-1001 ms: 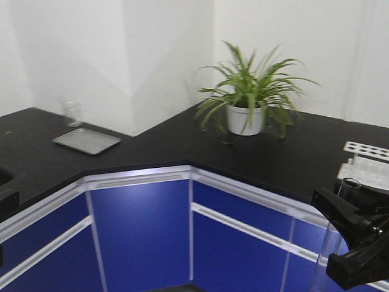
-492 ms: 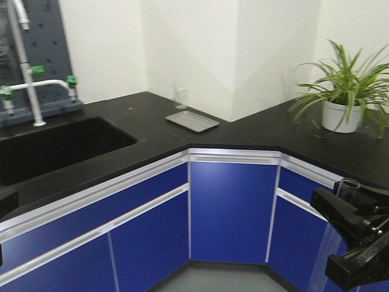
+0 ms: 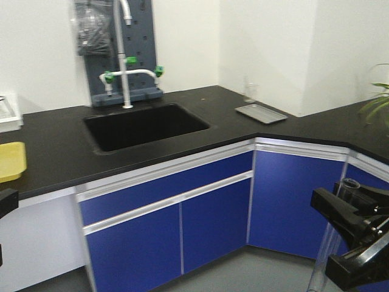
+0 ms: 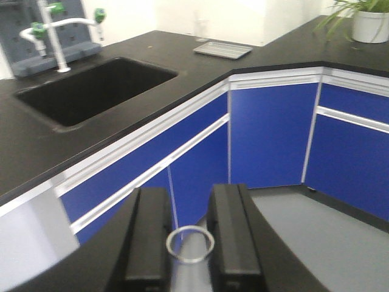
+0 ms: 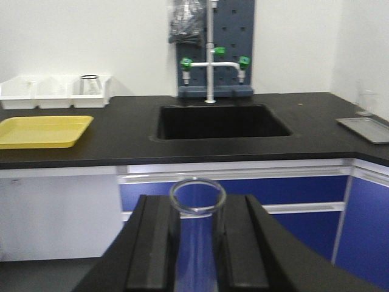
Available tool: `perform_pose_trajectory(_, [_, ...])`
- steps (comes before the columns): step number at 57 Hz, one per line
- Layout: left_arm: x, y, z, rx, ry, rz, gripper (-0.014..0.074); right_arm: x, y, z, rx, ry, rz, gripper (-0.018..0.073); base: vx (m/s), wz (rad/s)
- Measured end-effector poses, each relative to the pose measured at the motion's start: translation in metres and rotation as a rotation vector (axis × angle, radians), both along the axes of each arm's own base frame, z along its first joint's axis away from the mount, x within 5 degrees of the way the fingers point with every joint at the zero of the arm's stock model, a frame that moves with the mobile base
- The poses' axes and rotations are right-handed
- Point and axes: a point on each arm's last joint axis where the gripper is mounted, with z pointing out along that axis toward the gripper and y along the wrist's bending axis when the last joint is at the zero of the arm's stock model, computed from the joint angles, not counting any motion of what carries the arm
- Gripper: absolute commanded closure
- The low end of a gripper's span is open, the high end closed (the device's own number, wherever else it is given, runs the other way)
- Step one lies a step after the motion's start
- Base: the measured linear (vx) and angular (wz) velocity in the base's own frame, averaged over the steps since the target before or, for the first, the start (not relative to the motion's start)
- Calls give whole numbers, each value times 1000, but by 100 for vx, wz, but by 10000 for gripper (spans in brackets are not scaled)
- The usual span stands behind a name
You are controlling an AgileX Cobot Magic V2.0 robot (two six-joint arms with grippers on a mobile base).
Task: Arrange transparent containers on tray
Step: 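Drive the base to the yellow tray holding both tubes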
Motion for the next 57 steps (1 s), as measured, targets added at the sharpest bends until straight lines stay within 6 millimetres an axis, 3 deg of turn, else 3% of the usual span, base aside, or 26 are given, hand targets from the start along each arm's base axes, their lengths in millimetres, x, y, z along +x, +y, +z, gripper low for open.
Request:
perform_pose_trajectory(28, [0, 0, 0, 0, 0, 0, 602, 0, 0, 0, 0, 2, 0, 571, -12, 43])
perform_pose_trajectory(57, [0, 0, 0, 0, 0, 0, 602, 0, 0, 0, 0, 2, 0, 571, 11, 54])
